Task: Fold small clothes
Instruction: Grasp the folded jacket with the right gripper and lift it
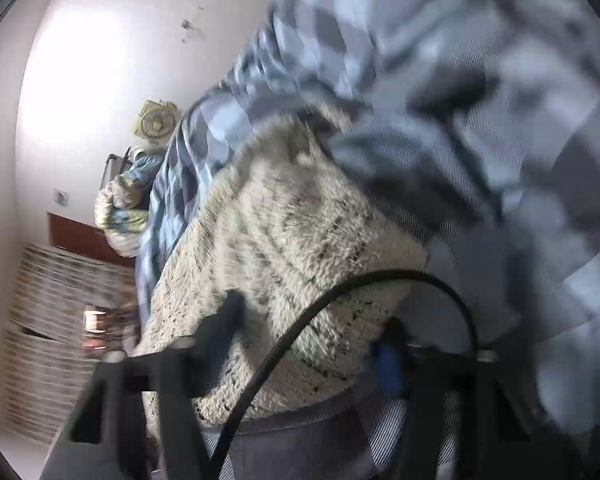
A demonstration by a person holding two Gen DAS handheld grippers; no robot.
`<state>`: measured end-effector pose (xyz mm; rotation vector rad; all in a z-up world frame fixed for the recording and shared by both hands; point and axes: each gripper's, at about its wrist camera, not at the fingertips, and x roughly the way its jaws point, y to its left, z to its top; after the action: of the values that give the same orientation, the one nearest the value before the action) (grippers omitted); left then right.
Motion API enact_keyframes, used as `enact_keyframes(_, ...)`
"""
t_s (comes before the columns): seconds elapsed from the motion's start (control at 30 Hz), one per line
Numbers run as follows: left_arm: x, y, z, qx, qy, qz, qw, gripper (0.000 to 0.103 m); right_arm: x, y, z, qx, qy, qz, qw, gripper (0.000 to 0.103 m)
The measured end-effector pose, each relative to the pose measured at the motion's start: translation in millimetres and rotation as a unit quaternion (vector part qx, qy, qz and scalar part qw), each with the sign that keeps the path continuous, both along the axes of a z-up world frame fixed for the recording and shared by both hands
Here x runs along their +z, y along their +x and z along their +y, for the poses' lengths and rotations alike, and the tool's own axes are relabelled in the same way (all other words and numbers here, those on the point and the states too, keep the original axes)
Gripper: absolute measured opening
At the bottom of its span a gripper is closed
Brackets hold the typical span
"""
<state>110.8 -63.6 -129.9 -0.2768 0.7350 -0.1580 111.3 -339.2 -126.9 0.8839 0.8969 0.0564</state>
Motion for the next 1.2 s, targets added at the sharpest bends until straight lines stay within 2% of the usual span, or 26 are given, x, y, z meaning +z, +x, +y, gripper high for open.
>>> enact_keyframes(0.03, 0, -1, -7, 0.0, -0.002, 0.0, 1.0, 0.012, 13, -4, 6, -0.002, -0.031, -0.026, 0.999, 0.024)
enact_keyframes(0.07, 0, -3, -9, 0.0, -0.004, 0.0, 1.0, 0.012, 23, -6, 8, -0.009, -0.053, -0.047, 0.997, 0.017)
enact_keyframes(0.13, 1, -1, -18, 0.0, -0.006, -0.001, 1.0, 0.012, 38, -12, 12, -0.015, -0.077, -0.079, 0.994, 0.011)
enact_keyframes(0.17, 2, -1, -12, 0.0, -0.006, 0.0, 1.0, 0.012, 46, -16, 13, -0.019, -0.086, -0.096, 0.991, 0.01)
enact_keyframes(0.27, 9, -5, -39, 0.001, 0.002, 0.005, 1.0, 0.012, 67, -24, 15, -0.036, -0.115, -0.13, 0.984, 0.01)
enact_keyframes(0.43, 41, -21, -75, 0.006, 0.044, 0.004, 0.999, 0.012, 95, -35, 2, -0.053, -0.095, -0.178, 0.978, 0.009)
enact_keyframes(0.57, 69, -35, -97, 0.001, 0.018, -0.014, 0.9997, 0.012, 97, -34, -8, -0.052, -0.071, -0.188, 0.978, 0.009)
enact_keyframes(0.63, 77, -41, -106, 0.002, 0.005, -0.022, 0.9997, 0.012, 82, -26, -15, -0.035, -0.041, -0.161, 0.985, 0.01)
enact_keyframes(0.7, 79, -48, -121, -0.007, -0.001, -0.025, 0.9996, 0.012, 64, -26, -23, -0.023, -0.006, -0.134, 0.991, 0.017)
enact_keyframes(0.73, 80, -52, -132, -0.013, -0.001, -0.026, 0.9996, 0.012, 51, -26, -30, -0.024, 0.017, -0.109, 0.994, 0.024)
enact_keyframes(0.77, 80, -54, -139, -0.017, 0.002, -0.026, 0.9995, 0.012, 43, -27, -34, -0.023, 0.037, -0.094, 0.995, 0.046)
enact_keyframes(0.8, 80, -57, -146, -0.02, 0.007, -0.025, 0.9994, 0.012, 35, -30, -39, -0.024, 0.067, -0.077, 0.994, 0.062)
enact_keyframes(0.83, 79, -61, -154, -0.025, 0.013, -0.025, 0.9993, 0.012, 27, -34, -42, -0.025, 0.102, -0.061, 0.993, 0.085)
enact_keyframes(0.9, 78, -61, -161, -0.03, 0.019, -0.022, 0.9991, 0.012, 17, -43, -43, -0.022, 0.156, -0.045, 0.987, 0.088)
enact_keyframes(0.97, 76, -74, -160, -0.034, 0.018, -0.017, 0.9991, 0.012, 12, -47, -38, -0.009, 0.176, -0.028, 0.984, 0.088)
enact_keyframes(1.0, 76, -69, -154, -0.036, 0.017, -0.013, 0.9991, 0.012, 7, -48, -34, -0.01, 0.189, -0.017, 0.982, 0.088)
enact_keyframes(1.07, 72, -70, -164, -0.038, 0.018, -0.006, 0.9991, 0.012, -7, -40, -25, 0.002, 0.221, 0.003, 0.975, 0.088)
enact_keyframes(1.13, 70, -55, -145, -0.035, 0.016, -0.003, 0.9993, 0.012, -24, -28, -16, 0.002, 0.245, 0.027, 0.969, 0.088)
enact_keyframes(1.2, 67, -49, -143, -0.03, 0.011, 0.0, 0.9995, 0.012, -36, -13, -12, -0.013, 0.265, 0.029, 0.964, 0.088)
